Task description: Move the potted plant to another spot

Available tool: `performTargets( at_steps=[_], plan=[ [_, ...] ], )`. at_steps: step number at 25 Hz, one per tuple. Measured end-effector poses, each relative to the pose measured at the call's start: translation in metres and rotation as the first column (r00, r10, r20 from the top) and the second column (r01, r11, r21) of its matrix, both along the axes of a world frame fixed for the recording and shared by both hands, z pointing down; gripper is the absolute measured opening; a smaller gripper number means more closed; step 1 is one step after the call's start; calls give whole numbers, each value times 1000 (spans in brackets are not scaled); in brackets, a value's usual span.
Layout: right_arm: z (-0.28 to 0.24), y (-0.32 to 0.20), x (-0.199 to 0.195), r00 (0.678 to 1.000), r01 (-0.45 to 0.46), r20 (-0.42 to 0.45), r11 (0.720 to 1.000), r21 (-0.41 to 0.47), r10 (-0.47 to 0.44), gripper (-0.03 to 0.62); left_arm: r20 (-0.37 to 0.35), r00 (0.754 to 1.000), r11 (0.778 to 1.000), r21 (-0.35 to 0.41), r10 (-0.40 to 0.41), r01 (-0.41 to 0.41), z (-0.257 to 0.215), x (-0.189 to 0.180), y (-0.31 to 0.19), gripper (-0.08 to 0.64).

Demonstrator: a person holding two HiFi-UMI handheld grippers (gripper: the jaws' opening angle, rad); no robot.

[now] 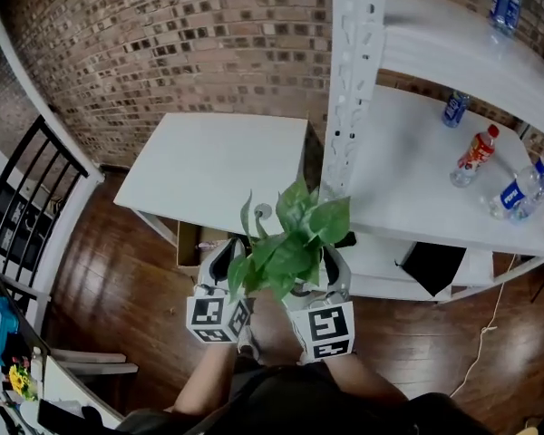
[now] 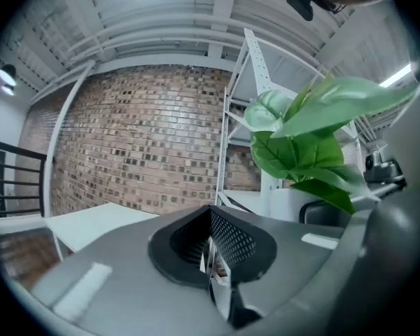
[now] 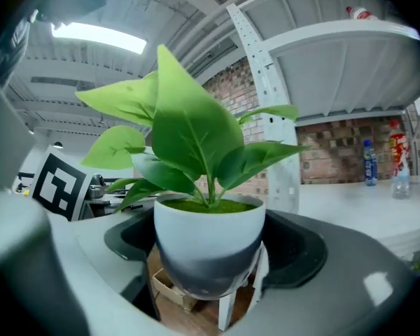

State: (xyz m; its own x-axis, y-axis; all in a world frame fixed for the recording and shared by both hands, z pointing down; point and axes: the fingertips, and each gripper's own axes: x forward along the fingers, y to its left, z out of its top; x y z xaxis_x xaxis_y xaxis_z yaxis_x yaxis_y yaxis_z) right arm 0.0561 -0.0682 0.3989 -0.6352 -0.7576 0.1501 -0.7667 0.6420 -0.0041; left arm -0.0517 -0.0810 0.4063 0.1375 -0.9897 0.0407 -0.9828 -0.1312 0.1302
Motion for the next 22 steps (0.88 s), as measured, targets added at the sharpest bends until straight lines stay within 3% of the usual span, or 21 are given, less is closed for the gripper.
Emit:
performTargets(
  at_steps=[4,10,18,22],
  plan=[
    [7,-26,-51,1000,21,8,1000,11,-21,463,30,999,999,21,-38,38,-5,-53,-10,15],
    [20,-70,-113,999,-33,1,999,6,33,463,80,996,999,17,-32,31,2,-127,-25,15],
    [62,-145,-177,985,-169,-24,986,11,170,463,60,998,999,5,36,-36,20,-202,-65,15],
    [80,-176,-212,977,-215,9,975,48,215,463,58,995,997,-15,78,-77,39,-233,-86,15]
  ],
)
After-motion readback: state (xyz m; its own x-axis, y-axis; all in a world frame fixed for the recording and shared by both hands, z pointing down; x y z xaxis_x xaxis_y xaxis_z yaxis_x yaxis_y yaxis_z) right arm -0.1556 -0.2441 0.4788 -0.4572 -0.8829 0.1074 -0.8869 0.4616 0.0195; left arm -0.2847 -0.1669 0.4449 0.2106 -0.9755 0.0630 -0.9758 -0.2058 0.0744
